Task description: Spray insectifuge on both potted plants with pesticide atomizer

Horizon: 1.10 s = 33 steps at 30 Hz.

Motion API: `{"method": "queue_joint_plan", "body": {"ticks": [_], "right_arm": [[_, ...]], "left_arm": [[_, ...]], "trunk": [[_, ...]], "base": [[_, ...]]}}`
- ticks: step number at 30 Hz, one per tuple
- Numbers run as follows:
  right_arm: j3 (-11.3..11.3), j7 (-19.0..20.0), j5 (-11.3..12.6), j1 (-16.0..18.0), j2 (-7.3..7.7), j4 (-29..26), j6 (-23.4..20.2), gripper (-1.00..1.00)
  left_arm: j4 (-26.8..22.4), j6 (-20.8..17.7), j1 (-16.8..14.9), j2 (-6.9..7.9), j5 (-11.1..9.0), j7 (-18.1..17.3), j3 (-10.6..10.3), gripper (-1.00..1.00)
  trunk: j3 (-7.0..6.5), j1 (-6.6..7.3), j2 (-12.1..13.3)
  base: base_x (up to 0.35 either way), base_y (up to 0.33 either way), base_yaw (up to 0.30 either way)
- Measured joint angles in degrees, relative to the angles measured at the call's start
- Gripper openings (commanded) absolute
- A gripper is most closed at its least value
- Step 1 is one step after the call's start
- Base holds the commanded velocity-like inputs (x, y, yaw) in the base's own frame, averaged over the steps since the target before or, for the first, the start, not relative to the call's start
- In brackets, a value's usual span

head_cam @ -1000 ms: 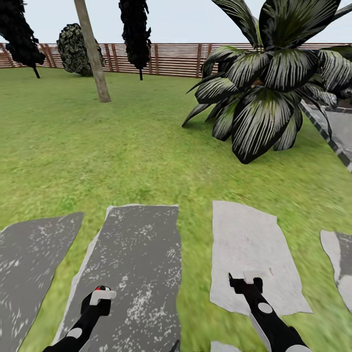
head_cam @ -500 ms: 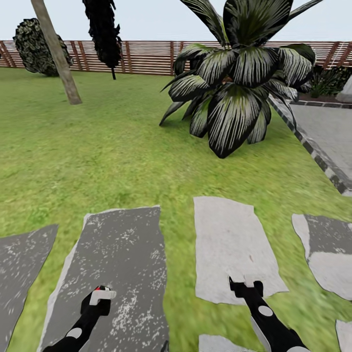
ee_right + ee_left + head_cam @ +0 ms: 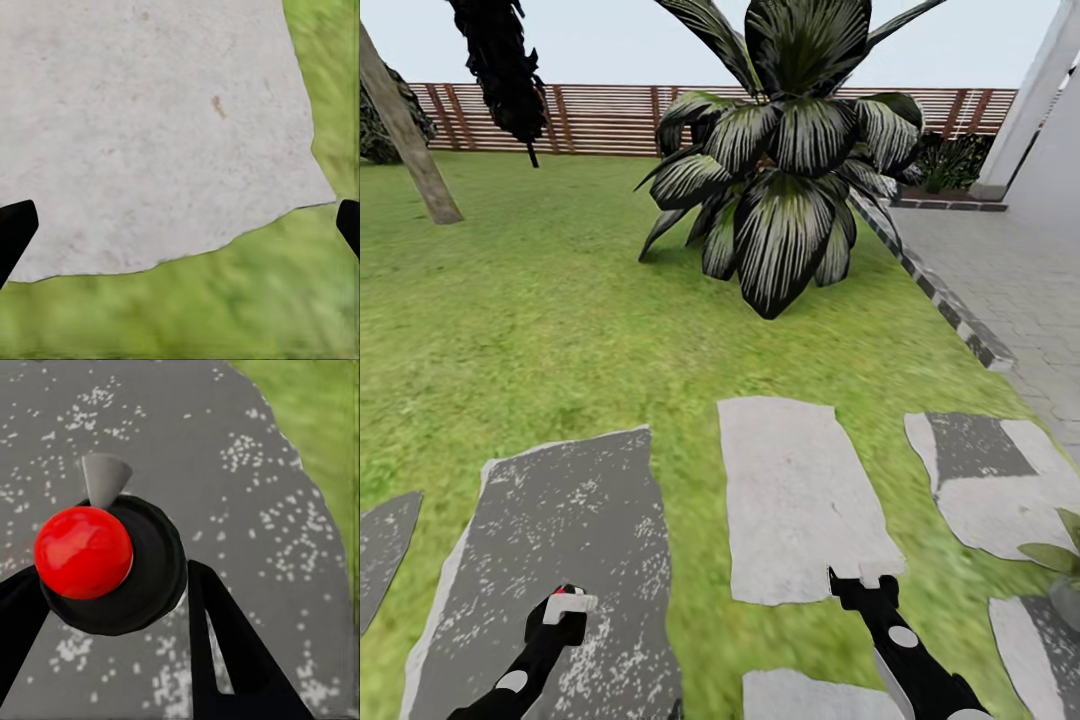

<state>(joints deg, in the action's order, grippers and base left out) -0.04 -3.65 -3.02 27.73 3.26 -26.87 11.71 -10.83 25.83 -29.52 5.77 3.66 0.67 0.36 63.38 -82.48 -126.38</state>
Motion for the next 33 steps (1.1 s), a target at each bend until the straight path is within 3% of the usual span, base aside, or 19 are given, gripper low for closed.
{"method": "queue_joint_plan", "body": {"ticks": [16, 33], "right_arm": [[0.03, 0.00, 0.00, 0.01, 0.00, 0.00, 0.00, 1.00], [0.04, 0.00, 0.00, 0.00, 0.00, 0.00, 0.00, 1.00]], "left_arm": [[-0.01, -0.09, 0.01, -0.07, 0.00, 0.00, -0.06, -1.00], [0.00, 0.00, 0.00, -0.04, -0.02, 0.00, 0.01, -1.00]], "trunk": [[-0.68, 0.00, 0.00], [-1.41, 0.02, 0.00]], "base": [[-0.273, -0.147, -0.291], [-0.147, -0.161, -0.291]]}}
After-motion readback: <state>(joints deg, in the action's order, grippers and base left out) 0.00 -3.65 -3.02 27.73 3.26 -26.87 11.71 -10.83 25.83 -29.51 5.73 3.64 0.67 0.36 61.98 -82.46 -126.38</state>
